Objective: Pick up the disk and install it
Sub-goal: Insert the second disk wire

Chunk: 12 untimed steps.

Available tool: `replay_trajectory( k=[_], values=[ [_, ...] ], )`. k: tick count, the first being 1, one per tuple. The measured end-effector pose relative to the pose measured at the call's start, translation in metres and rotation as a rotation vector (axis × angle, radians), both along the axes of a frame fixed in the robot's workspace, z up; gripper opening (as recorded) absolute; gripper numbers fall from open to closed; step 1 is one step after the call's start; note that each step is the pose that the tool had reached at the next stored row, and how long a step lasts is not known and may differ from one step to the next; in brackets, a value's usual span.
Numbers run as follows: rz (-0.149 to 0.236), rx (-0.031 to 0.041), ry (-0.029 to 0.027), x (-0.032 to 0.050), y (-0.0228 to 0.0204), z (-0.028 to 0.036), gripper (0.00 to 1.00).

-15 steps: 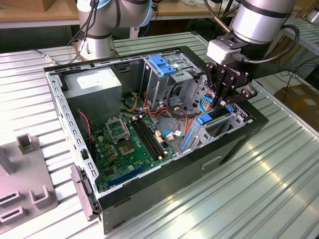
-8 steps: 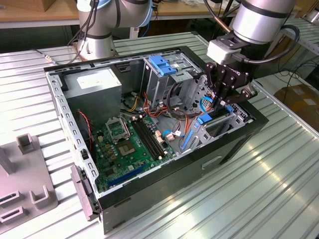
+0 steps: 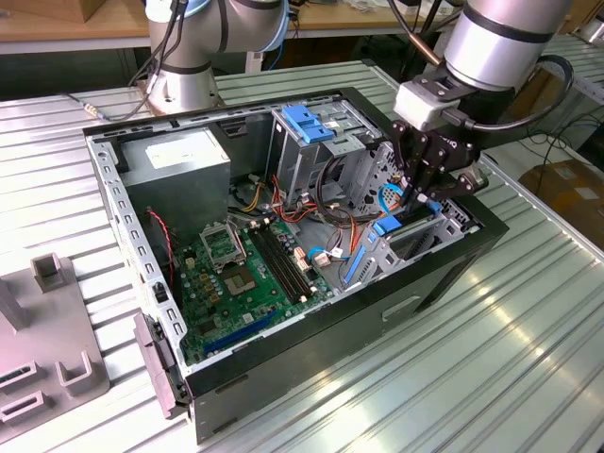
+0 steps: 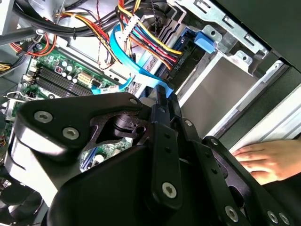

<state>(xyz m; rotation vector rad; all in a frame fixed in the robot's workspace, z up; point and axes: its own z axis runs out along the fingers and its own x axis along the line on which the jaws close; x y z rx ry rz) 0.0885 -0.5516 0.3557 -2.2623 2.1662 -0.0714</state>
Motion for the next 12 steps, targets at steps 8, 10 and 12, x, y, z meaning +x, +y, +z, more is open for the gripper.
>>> replay_trajectory(
  k=[8, 10, 12],
  values=[
    [0.001, 0.0413, -0.0113, -0.0004, -0.0060, -0.0020, 0.16],
    [0.001, 0.0416, -0.0130, -0.0008, -0.0063, -0.0031, 0.16],
    [0.001, 0.0440, -0.0190, -0.0015, -0.0069, -0.0053, 0.16]
  ],
)
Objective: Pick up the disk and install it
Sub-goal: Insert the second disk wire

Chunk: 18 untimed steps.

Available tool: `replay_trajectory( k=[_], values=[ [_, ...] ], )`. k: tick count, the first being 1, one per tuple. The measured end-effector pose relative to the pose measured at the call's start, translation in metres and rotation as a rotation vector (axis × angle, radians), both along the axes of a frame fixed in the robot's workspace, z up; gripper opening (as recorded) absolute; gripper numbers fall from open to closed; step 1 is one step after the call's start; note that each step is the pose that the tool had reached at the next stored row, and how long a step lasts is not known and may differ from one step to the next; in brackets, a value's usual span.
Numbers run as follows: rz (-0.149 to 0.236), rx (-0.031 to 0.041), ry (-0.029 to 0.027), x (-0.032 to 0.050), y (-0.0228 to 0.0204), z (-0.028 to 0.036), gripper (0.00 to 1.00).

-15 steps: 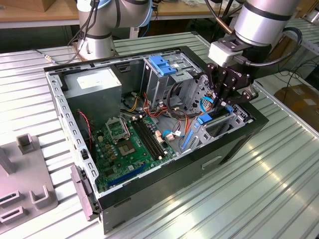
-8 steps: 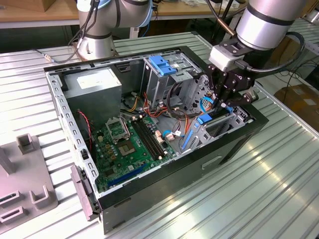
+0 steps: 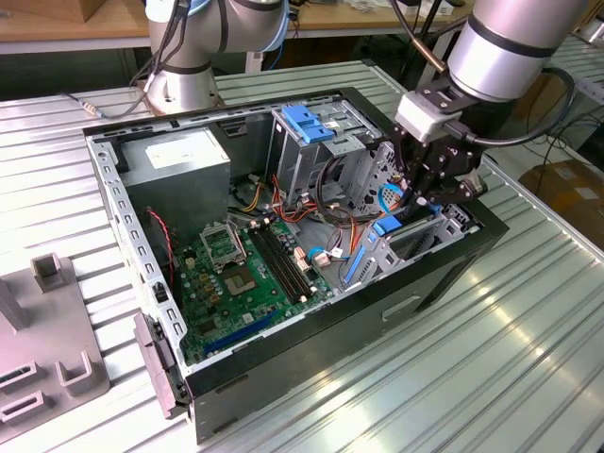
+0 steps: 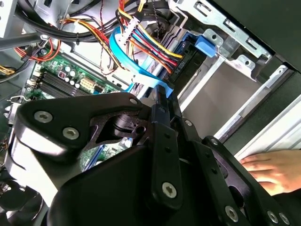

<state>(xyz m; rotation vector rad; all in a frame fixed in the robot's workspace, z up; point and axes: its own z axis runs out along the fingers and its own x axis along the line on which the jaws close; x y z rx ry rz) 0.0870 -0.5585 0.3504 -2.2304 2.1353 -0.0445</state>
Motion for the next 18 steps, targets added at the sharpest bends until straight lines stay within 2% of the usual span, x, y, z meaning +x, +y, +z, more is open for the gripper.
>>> replay_trajectory(
  k=[1, 3, 11, 18],
  values=[
    [0.000, 0.0030, -0.0035, -0.0008, -0.0007, -0.0012, 0.16],
    [0.000, 0.0043, -0.0046, -0.0009, -0.0008, -0.0018, 0.16],
    [0.000, 0.0087, -0.0062, -0.0012, -0.0012, -0.0043, 0.16],
    [0.000, 0.0097, -0.0064, -0.0011, -0.0012, -0.0036, 0.16]
  ],
)
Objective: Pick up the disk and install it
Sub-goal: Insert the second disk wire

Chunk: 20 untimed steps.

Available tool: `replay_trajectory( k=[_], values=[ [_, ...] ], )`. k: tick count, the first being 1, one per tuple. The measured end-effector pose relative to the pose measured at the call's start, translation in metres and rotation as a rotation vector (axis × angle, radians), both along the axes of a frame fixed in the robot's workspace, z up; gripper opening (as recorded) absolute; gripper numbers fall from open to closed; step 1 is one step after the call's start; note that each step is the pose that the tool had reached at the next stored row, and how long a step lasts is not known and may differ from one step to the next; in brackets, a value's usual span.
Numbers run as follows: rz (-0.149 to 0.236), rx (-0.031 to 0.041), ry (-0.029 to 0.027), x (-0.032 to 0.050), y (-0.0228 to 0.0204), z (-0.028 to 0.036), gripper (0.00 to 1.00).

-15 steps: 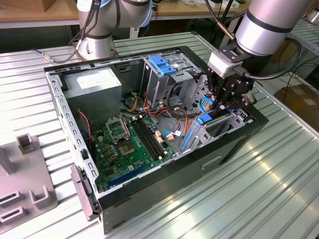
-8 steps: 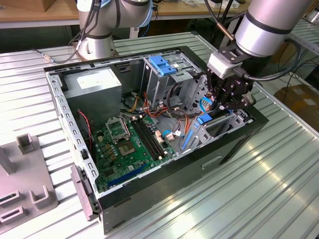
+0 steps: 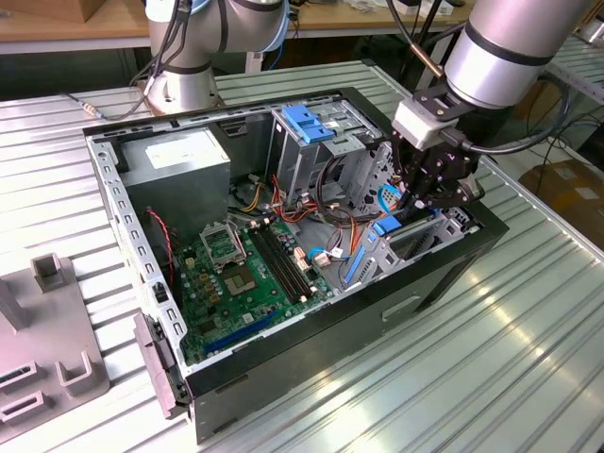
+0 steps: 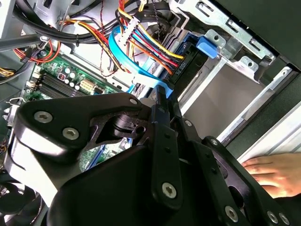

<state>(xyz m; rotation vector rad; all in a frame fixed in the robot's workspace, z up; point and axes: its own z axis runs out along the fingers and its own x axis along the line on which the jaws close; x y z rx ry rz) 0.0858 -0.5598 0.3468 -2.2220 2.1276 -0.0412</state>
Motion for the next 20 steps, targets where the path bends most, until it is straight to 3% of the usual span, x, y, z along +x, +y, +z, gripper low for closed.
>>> replay_trajectory(
  k=[4, 5, 6, 7, 15, 18, 20],
  values=[
    [-0.002, 0.0000, 0.0001, 0.0001, 0.0000, 0.0028, 0.16],
    [-0.003, 0.0045, 0.0001, 0.0001, 0.0000, 0.0030, 0.16],
    [-0.003, 0.0157, 0.0001, 0.0001, -0.0001, 0.0030, 0.16],
    [-0.003, 0.0211, 0.0000, 0.0000, -0.0004, 0.0030, 0.16],
    [-0.003, 0.0246, 0.0001, 0.0001, -0.0047, 0.0030, 0.16],
    [-0.003, 0.0307, 0.0001, 0.0001, -0.0064, 0.0030, 0.16],
    [-0.003, 0.0398, 0.0001, 0.0001, -0.0091, 0.0029, 0.16]
  ],
)
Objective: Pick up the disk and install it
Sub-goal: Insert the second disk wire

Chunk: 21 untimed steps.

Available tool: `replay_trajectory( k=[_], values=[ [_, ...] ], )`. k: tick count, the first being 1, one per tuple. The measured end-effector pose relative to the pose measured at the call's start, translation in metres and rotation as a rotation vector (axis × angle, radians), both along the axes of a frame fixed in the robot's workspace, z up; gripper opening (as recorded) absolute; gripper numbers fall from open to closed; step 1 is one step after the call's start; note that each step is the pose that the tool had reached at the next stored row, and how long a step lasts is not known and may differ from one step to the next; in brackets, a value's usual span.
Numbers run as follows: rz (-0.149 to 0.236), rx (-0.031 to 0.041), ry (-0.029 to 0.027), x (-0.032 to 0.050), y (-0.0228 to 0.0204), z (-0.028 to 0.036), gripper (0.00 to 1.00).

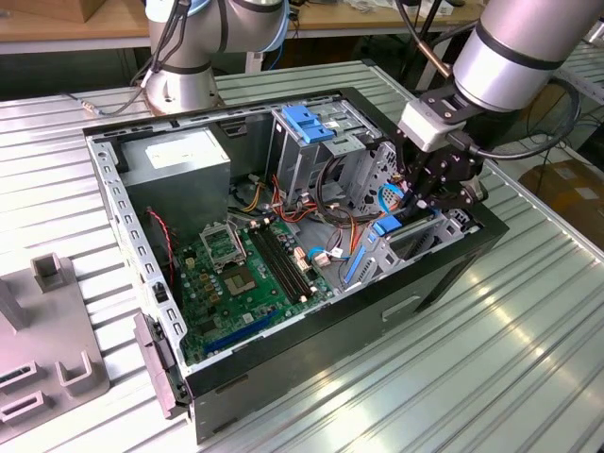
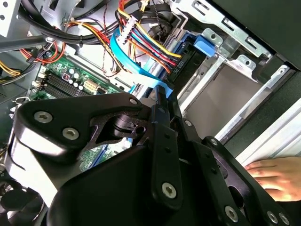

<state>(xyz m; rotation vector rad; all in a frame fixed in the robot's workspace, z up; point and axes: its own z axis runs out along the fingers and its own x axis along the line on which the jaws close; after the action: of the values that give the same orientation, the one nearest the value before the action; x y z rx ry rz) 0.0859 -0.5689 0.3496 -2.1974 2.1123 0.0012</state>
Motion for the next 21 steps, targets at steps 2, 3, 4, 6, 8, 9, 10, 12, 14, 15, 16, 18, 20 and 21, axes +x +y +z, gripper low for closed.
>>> replay_trajectory(
  k=[2, 3, 4, 6, 8, 9, 10, 12, 14, 15, 16, 18, 20, 21],
  values=[
    [0.000, 0.0080, 0.0000, 0.0000, -0.0012, -0.0002, 0.16],
    [0.000, 0.0090, 0.0000, 0.0000, -0.0012, -0.0003, 0.16],
    [0.000, 0.0096, 0.0000, 0.0000, -0.0012, -0.0004, 0.16],
    [0.000, 0.0105, 0.0000, 0.0000, -0.0013, -0.0006, 0.16],
    [0.000, 0.0110, 0.0000, 0.0000, -0.0013, -0.0008, 0.16],
    [0.000, 0.0112, 0.0000, 0.0000, -0.0012, -0.0009, 0.16],
    [0.000, 0.0115, 0.0000, 0.0000, -0.0011, -0.0011, 0.16],
    [-0.001, 0.0112, 0.0000, 0.0001, -0.0008, -0.0012, 0.16],
    [-0.001, 0.0111, 0.0000, 0.0000, -0.0008, -0.0014, 0.16],
    [-0.002, 0.0111, 0.0000, 0.0000, -0.0007, -0.0015, 0.16],
    [-0.002, 0.0111, 0.0000, 0.0000, -0.0007, -0.0017, 0.16],
    [-0.002, 0.0112, 0.0000, 0.0000, -0.0007, -0.0026, 0.16],
    [-0.002, 0.0111, 0.0000, 0.0000, -0.0007, -0.0039, 0.16],
    [-0.002, 0.0111, 0.0000, 0.0000, -0.0007, -0.0043, 0.16]
  ],
)
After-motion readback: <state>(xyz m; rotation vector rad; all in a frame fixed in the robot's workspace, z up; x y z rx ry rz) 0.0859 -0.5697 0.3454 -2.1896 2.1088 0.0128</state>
